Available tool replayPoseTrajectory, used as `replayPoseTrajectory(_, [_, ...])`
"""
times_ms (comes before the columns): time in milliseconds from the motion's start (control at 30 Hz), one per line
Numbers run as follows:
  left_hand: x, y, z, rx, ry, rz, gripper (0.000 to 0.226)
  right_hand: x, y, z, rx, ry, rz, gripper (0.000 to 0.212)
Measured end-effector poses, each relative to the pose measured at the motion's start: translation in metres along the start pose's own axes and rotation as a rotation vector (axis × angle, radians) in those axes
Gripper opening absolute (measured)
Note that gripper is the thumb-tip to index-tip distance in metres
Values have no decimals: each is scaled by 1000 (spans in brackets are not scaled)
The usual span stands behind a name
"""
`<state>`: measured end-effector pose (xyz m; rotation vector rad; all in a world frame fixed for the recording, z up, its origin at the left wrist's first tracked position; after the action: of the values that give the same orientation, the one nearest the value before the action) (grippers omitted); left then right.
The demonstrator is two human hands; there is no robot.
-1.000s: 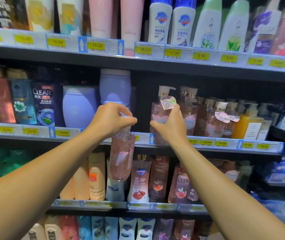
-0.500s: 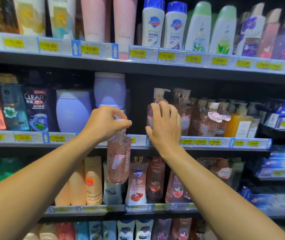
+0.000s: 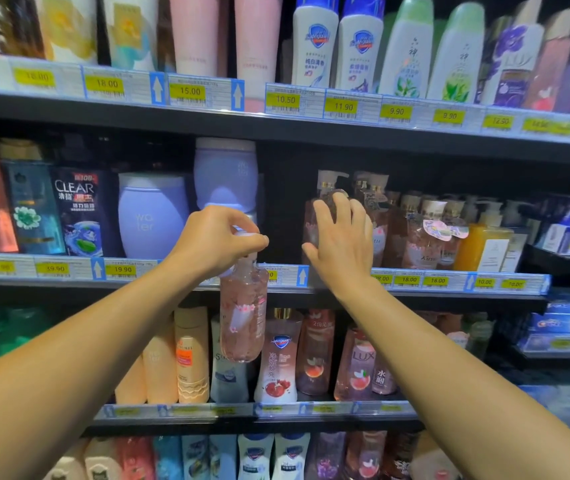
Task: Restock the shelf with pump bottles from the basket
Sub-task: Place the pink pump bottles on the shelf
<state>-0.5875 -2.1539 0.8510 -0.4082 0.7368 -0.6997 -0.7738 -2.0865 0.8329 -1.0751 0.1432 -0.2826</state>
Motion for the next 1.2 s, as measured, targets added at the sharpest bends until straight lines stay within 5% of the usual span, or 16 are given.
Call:
replayPoseTrajectory(233, [1,-2,-1,-3,-2,-1,10,-14,1,2,-35,87,143,66])
replayPoseTrajectory(933, [3,-6,-2,-23,-44,-1,12,-14,-23,-24,191,171,105,64])
replayPoseTrajectory(1200, [0,-3,0,-23,-49,1,11,-10,-16,-8,107,24,77,52])
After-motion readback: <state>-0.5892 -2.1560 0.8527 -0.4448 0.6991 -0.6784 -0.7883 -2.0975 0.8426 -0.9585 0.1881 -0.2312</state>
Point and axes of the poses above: each hand's wrist, its own y-axis away from the middle knuckle, its own z-axis out of the back of the hand, x = y × z, the point moved 6 cm from there along -y, towards the middle knuckle, and after that the axes turned 10 degrees about -y, right-handed, at the moved point
